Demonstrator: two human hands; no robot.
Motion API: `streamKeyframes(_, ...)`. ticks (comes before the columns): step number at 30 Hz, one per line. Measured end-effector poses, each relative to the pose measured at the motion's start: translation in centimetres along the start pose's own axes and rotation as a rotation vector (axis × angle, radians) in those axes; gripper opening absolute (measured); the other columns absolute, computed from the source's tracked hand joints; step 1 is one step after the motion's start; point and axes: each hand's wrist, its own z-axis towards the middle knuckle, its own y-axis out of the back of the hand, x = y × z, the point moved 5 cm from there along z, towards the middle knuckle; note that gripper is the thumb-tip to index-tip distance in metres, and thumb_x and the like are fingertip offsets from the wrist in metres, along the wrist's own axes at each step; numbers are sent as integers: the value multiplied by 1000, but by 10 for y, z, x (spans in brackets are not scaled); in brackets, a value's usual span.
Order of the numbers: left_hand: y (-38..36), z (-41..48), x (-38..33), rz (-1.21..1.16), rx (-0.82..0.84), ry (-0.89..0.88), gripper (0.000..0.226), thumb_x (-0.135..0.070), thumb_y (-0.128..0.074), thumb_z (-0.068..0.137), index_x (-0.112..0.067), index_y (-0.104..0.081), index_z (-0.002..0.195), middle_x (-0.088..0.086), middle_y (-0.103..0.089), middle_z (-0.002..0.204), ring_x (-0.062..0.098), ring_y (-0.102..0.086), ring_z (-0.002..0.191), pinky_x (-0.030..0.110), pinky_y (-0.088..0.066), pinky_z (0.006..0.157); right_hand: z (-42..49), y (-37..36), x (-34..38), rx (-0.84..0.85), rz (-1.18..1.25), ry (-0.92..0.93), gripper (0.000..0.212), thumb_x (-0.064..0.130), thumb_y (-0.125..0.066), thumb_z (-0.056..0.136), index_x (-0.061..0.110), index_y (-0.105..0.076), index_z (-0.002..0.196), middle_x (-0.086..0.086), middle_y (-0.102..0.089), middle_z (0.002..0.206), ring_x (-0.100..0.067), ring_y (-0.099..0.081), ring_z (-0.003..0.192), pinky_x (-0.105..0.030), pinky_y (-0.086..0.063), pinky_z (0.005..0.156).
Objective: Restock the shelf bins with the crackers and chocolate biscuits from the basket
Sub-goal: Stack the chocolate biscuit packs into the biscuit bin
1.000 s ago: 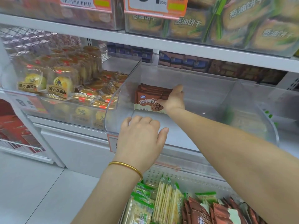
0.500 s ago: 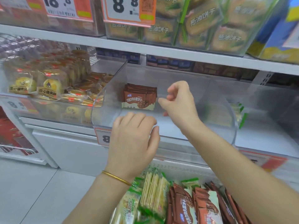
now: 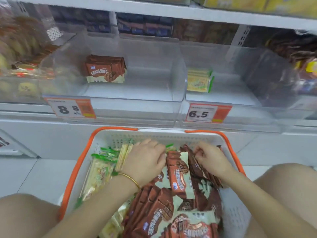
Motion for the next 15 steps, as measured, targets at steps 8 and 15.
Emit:
streamKeyframes(8,-12,-2,12,-78,7,48,23,-18,-47,92,-18,-67,103,-3,-65,99,18,-53,96,33,-41,88,15,-44,5,199,-151,-15,54,37,-63,88,12,-44,132,-8,-51,125,-28,-50,117,-35,-43,93)
streamKeyframes(15,-18,-5,10,-131,65,57,24,-20,-44,94,-18,-64,106,-3,-63,101,16,-50,100,30,-41,90,26,-60,13,281,-414,18,85,59,-74,68,17,-42,134,-5,-46,129,-27,-39,123,-41,-42,99)
